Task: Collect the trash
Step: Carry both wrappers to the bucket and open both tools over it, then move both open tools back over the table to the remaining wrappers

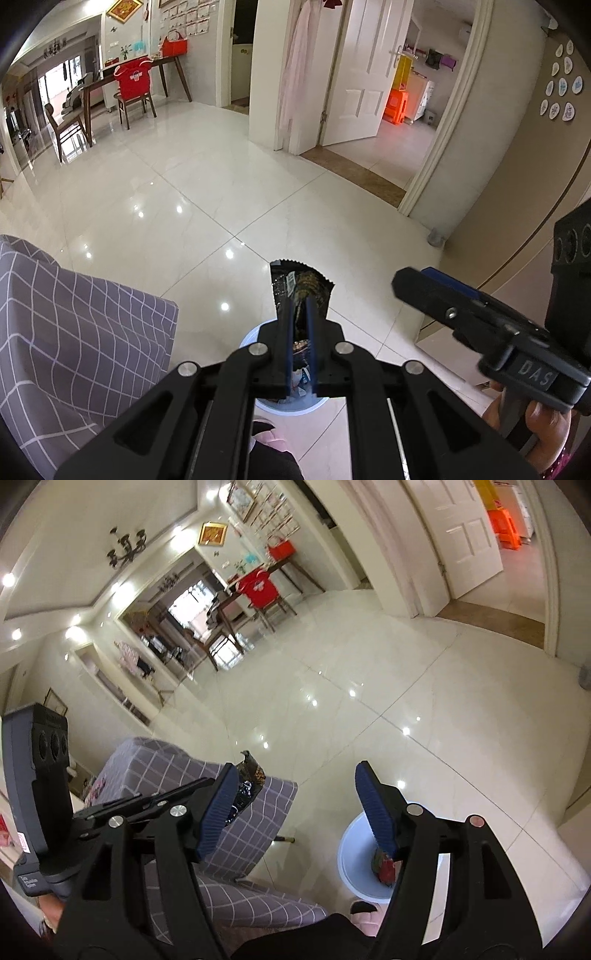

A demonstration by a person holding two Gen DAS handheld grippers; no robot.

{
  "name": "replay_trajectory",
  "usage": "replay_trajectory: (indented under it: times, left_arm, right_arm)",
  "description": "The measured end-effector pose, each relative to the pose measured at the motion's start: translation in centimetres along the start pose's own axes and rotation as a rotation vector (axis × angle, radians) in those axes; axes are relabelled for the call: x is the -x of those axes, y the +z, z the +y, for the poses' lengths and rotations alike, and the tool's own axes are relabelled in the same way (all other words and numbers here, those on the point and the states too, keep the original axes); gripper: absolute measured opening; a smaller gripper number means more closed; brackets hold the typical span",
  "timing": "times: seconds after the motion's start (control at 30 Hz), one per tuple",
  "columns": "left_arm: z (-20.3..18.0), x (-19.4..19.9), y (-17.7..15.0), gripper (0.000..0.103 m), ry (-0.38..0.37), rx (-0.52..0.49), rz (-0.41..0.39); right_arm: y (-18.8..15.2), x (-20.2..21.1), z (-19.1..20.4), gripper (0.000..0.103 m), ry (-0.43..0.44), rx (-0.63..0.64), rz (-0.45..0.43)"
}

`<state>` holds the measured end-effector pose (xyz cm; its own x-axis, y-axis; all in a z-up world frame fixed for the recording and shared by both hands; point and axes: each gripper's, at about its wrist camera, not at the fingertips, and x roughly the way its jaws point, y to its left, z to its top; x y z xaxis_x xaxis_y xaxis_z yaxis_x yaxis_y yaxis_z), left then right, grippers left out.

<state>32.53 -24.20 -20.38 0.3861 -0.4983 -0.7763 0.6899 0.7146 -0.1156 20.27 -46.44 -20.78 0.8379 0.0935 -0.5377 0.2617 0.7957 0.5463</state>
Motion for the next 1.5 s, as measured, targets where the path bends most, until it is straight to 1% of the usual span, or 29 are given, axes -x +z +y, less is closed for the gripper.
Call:
replay_trajectory:
  times: [0.13, 0.17, 0.2, 0.23, 0.27, 0.3, 0.37, 0.63, 0.8, 0.93, 1.0, 1.13, 1.33, 1.37, 1.5]
  left_arm:
    - [-0.5, 0.0, 0.5, 0.009, -0.005, -0.008, -0.011]
    - [-0.5, 0.1, 0.6, 0.014, -0.009, -0.006, -0.019]
    - [-0.5, 0.1, 0.6, 0.043, -0.007, -0.002, -0.022]
    - [-0.5, 0.2, 0.7, 0.074, -0.003, 0.005, -0.031]
    - [-0.3, 0.6, 0.7, 0.076, 0.020, 0.017, -0.067]
    - [-0.2, 0.9, 0.6, 0.076, 0.021, 0.018, -0.085]
    - [-0.1, 1.2, 0.6, 0.076, 0.009, 0.021, -0.083]
    - [0.7, 3.8, 0.2, 0.076, 0.051, 0.047, -0.107]
    - [2.0, 6.4, -0.6, 0.076, 0.081, 0.056, -0.119]
    - [4.1, 9.5, -1.5, 0.079, 0.109, 0.078, -0.159]
    - [5.5, 11.0, -2.1, 0.079, 0.127, 0.089, -0.169]
    - [8.9, 14.4, -3.4, 0.079, 0.190, 0.117, -0.193]
    - [15.8, 19.3, -5.7, 0.079, 0.306, 0.204, -0.214]
    - [17.4, 20.2, -6.3, 0.079, 0.338, 0.228, -0.216]
    - [22.8, 22.2, -7.8, 0.079, 0.409, 0.317, -0.216]
  right_arm:
    - [0.1, 1.0, -0.5, 0.068, -0.005, -0.018, -0.043]
    - [0.1, 1.2, -0.6, 0.068, -0.008, -0.023, -0.054]
    - [0.1, 1.2, -0.6, 0.069, -0.011, -0.028, -0.058]
    - [0.1, 1.3, -0.7, 0.069, -0.012, -0.033, -0.061]
    - [0.0, 1.5, -0.9, 0.070, -0.002, -0.047, -0.068]
    - [0.0, 1.6, -0.9, 0.070, -0.009, -0.051, -0.069]
    - [-0.1, 1.9, -0.9, 0.070, -0.010, -0.045, -0.075]
    - [-0.2, 2.3, 0.4, 0.071, 0.004, -0.028, -0.071]
    - [-0.2, 2.5, 2.4, 0.071, 0.032, 0.008, -0.061]
    - [-0.5, 2.2, 5.5, 0.071, 0.060, 0.053, -0.041]
    - [-0.8, 1.9, 7.6, 0.071, 0.083, 0.087, -0.026]
    - [-2.0, 0.4, 12.6, 0.071, 0.137, 0.167, 0.021]
    - [-4.0, -2.5, 20.4, 0.071, 0.210, 0.279, 0.096]
    - [-4.4, -3.2, 22.0, 0.071, 0.225, 0.302, 0.109]
    - [-5.7, -6.0, 27.9, 0.071, 0.270, 0.372, 0.162]
